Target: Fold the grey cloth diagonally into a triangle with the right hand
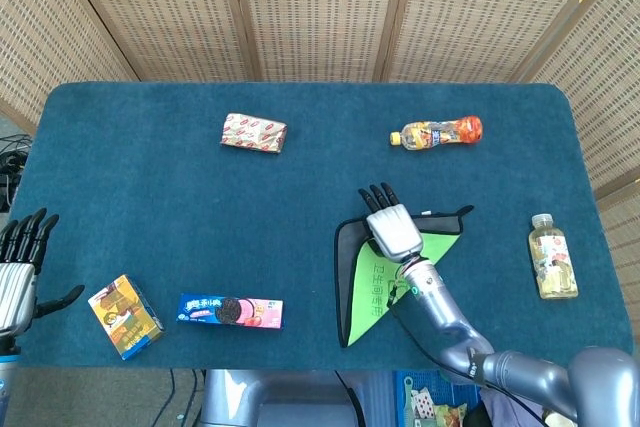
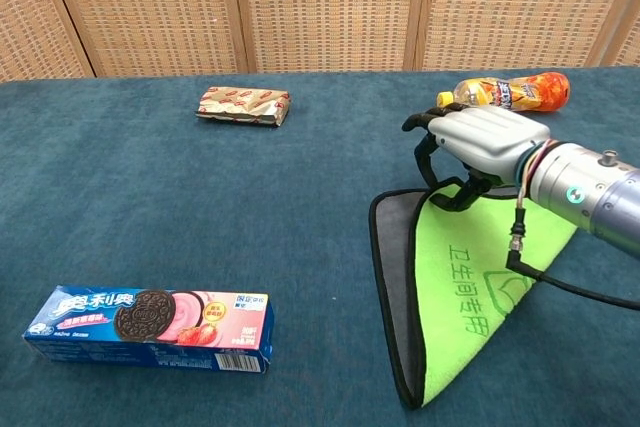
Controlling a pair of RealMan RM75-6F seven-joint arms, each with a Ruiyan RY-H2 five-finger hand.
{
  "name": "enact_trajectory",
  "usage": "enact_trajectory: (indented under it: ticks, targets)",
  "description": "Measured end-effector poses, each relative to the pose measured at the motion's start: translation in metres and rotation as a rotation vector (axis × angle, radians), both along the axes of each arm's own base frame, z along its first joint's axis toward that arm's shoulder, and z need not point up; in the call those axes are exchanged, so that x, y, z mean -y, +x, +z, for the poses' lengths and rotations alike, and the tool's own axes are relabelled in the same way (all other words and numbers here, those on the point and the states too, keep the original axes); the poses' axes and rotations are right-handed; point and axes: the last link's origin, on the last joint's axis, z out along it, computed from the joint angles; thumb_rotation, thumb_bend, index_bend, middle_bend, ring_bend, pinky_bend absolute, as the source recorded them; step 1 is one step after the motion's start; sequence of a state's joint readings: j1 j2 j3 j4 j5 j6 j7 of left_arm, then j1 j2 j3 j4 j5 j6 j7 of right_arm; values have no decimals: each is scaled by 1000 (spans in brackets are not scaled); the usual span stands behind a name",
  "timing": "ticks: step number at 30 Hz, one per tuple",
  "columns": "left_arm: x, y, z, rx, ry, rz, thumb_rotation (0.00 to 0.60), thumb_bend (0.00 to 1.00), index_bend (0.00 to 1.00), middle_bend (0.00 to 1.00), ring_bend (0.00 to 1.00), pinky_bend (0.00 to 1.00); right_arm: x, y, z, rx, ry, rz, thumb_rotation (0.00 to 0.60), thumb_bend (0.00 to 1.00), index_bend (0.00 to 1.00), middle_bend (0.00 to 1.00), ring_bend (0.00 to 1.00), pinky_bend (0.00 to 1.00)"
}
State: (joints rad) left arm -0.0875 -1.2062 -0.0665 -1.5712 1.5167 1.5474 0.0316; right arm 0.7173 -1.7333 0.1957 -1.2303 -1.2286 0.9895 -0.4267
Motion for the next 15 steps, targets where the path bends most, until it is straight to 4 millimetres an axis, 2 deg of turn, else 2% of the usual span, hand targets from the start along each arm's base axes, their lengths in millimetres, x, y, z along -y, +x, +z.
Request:
enact_trajectory:
  ticks: [15]
  targets:
    - [-1,-1,-1,0,-8,3,600,152,0,0,0,0,8,9,-5,-2,0,5,600,446,611,99,0,0]
